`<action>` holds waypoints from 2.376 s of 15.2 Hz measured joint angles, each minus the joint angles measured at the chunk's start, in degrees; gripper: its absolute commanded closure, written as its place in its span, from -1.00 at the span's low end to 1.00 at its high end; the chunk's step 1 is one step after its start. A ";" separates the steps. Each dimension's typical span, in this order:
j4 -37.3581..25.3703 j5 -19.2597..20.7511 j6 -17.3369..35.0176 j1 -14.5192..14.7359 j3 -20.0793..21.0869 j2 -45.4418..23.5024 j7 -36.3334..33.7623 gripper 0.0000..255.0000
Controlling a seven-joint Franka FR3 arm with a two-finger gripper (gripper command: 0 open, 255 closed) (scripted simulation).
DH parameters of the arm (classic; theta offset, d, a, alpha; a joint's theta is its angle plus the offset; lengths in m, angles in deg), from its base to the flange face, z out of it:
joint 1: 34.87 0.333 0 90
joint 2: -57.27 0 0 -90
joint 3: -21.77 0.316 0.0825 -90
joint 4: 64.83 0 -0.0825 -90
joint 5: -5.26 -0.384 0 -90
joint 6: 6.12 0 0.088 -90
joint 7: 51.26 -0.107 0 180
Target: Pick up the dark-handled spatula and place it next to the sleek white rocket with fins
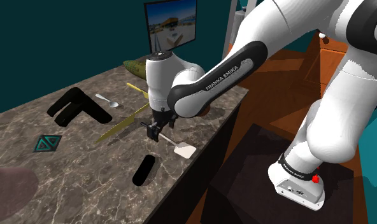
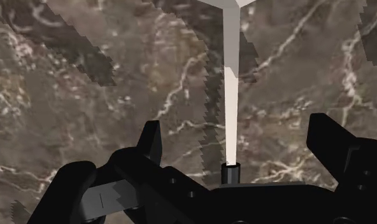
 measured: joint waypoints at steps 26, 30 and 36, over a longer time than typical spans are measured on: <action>-2.03 -1.34 -3.83 -0.20 0.11 2.06 1.13 1.00; -3.53 -2.33 -6.88 -0.22 0.21 3.78 1.77 1.00; -5.90 -3.51 -11.24 -0.28 0.19 5.96 2.62 1.00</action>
